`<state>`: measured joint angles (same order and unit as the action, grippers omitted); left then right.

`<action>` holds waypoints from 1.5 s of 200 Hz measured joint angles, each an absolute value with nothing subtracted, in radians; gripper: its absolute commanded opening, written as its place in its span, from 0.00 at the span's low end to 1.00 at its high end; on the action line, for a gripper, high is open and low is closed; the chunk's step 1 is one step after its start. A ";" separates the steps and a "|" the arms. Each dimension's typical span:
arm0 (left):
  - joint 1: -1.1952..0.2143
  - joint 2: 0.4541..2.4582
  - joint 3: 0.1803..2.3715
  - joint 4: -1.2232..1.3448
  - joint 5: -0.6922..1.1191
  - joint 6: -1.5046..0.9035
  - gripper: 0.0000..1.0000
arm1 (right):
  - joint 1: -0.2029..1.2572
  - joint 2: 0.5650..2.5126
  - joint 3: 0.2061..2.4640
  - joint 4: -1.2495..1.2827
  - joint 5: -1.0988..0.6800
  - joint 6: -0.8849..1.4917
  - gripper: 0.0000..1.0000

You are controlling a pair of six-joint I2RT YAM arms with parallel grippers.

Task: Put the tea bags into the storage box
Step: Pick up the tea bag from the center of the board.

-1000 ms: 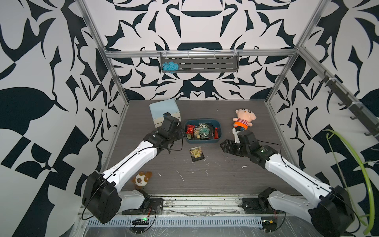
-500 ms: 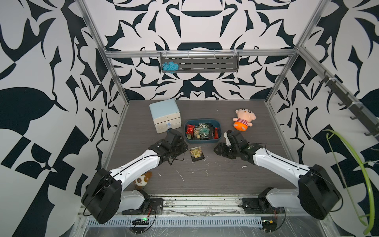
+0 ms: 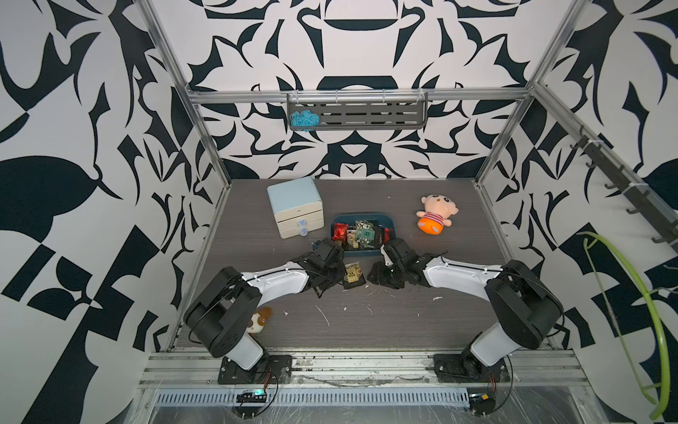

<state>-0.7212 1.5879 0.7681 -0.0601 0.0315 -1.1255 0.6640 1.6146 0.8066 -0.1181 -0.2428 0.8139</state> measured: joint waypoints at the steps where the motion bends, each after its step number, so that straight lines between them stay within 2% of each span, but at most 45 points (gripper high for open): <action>1: -0.721 1.591 0.768 -0.058 0.033 -1.126 0.08 | 0.664 1.616 0.807 -0.117 -0.243 0.814 0.49; 73: -0.728 1.692 0.808 -0.005 0.050 -1.148 0.07 | 0.669 1.688 0.868 -0.115 -0.250 0.802 0.48; 132: -0.738 1.695 0.811 -0.002 0.043 -1.148 0.07 | 0.671 1.707 0.884 -0.110 -0.251 0.786 0.48; 168: -0.748 1.693 0.797 0.022 0.049 -1.154 0.07 | 0.677 1.721 0.891 -0.093 -0.255 0.783 0.43; 205: -0.750 1.688 0.778 0.053 0.058 -1.156 0.07 | 0.694 1.755 0.917 -0.073 -0.261 0.783 0.35; 219: -0.755 1.686 0.775 0.057 0.058 -1.156 0.07 | 0.699 1.759 0.918 -0.068 -0.261 0.783 0.26; 248: -0.762 1.682 0.772 0.055 0.058 -1.156 0.07 | 0.710 1.764 0.918 -0.062 -0.256 0.776 0.18; 264: -0.764 1.676 0.768 0.055 0.057 -1.155 0.07 | 0.715 1.763 0.918 -0.062 -0.255 0.772 0.09; 273: -0.767 1.669 0.760 0.054 0.057 -1.155 0.07 | 0.718 1.761 0.918 -0.063 -0.254 0.776 0.00; 300: -0.783 1.624 0.744 0.029 0.047 -1.141 0.08 | 0.725 1.744 0.917 -0.094 -0.250 0.771 0.00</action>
<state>-0.7834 1.6241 0.7437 0.0292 0.0475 -1.1408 0.7246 1.7443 0.9169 -0.0944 -0.2504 0.7712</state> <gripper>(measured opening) 0.078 0.038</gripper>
